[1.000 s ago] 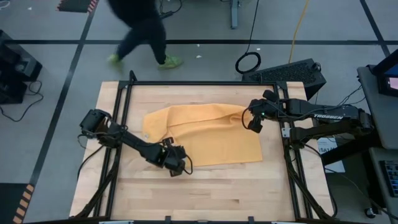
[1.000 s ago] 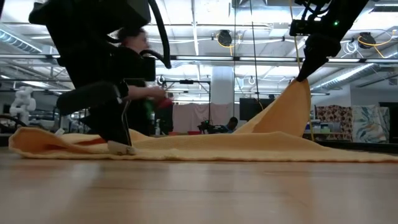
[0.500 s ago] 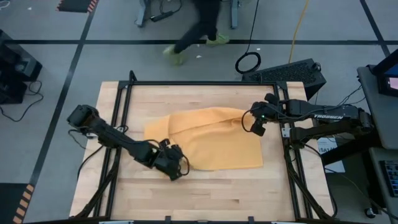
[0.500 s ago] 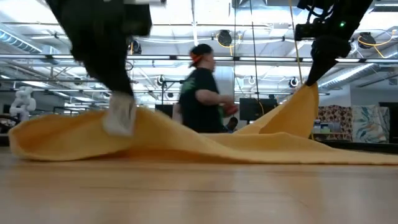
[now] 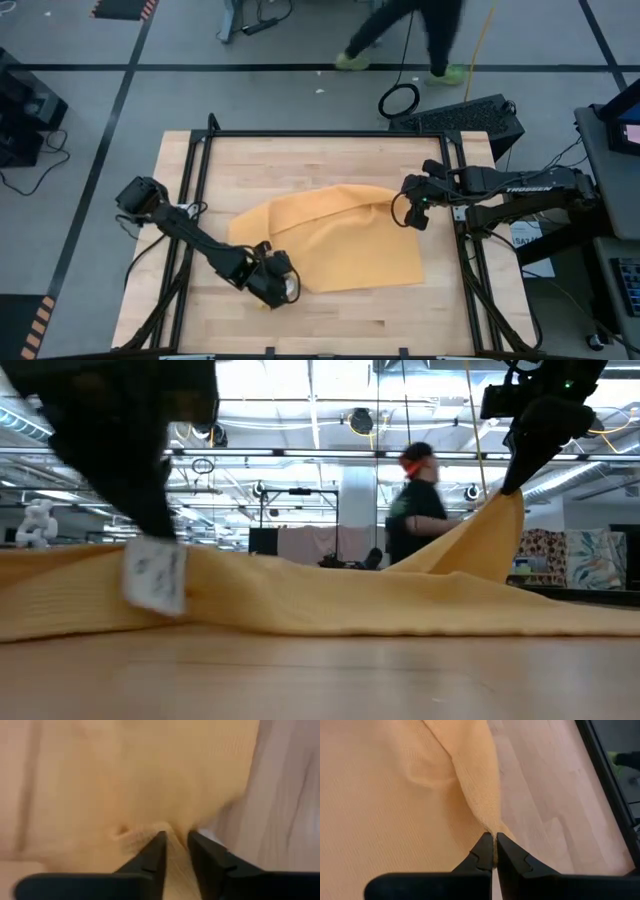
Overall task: Roll towel
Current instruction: Roll the yellow towel
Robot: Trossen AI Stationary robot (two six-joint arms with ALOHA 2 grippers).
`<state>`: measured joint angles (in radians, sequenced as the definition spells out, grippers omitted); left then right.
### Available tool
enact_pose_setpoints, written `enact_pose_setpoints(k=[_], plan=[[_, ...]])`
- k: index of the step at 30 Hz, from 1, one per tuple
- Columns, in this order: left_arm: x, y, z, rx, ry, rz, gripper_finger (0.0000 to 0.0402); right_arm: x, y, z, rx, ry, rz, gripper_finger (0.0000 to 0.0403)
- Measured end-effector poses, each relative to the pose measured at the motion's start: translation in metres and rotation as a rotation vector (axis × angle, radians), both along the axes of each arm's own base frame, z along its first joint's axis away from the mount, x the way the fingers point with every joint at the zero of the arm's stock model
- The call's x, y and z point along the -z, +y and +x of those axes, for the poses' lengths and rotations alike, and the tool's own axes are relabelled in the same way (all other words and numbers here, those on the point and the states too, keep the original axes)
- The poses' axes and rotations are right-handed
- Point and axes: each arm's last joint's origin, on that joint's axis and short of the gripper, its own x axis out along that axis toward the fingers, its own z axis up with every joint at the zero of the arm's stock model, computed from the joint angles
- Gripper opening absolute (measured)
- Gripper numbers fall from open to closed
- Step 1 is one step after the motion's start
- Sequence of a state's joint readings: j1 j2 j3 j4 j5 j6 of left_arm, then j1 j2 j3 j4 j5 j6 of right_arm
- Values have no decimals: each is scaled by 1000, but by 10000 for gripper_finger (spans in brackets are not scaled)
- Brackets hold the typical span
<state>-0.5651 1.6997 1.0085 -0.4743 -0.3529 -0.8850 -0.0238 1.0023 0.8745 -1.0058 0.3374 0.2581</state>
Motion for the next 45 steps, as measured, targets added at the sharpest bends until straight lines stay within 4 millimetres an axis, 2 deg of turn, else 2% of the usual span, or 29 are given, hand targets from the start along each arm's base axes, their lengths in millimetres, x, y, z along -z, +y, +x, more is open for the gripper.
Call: enact_pose_setpoints(k=[3,6,10,14,18,21,24,28,32,37,42,45], plan=[[1,-6,-5,6,37,-52,151,0,0,0,0,7,0,0],[-7,-17,-13,23,12,-89,190,1,0,-1,0,12,0,0],[-7,-33,-28,40,12,-79,204,0,0,-1,-6,14,-3,0],[-2,-36,-39,-32,2,18,205,1,0,-1,-6,17,-3,0],[-9,-40,-30,-57,-191,85,205,1,0,-1,-5,20,-2,0],[-6,-40,-16,-18,-256,114,205,1,0,-1,-4,19,-2,0],[10,-40,-7,32,-204,120,205,1,0,-1,-3,19,-2,0],[34,-41,-6,63,-99,127,203,1,0,-2,7,16,2,0],[47,-42,-4,86,-72,159,181,1,0,-2,10,15,4,0],[53,-45,-1,163,-77,203,129,1,0,-2,18,13,3,0],[48,-44,-2,180,-86,235,29,1,0,-2,18,13,3,0],[40,-44,-3,166,-123,242,10,1,0,-2,19,13,3,0]])
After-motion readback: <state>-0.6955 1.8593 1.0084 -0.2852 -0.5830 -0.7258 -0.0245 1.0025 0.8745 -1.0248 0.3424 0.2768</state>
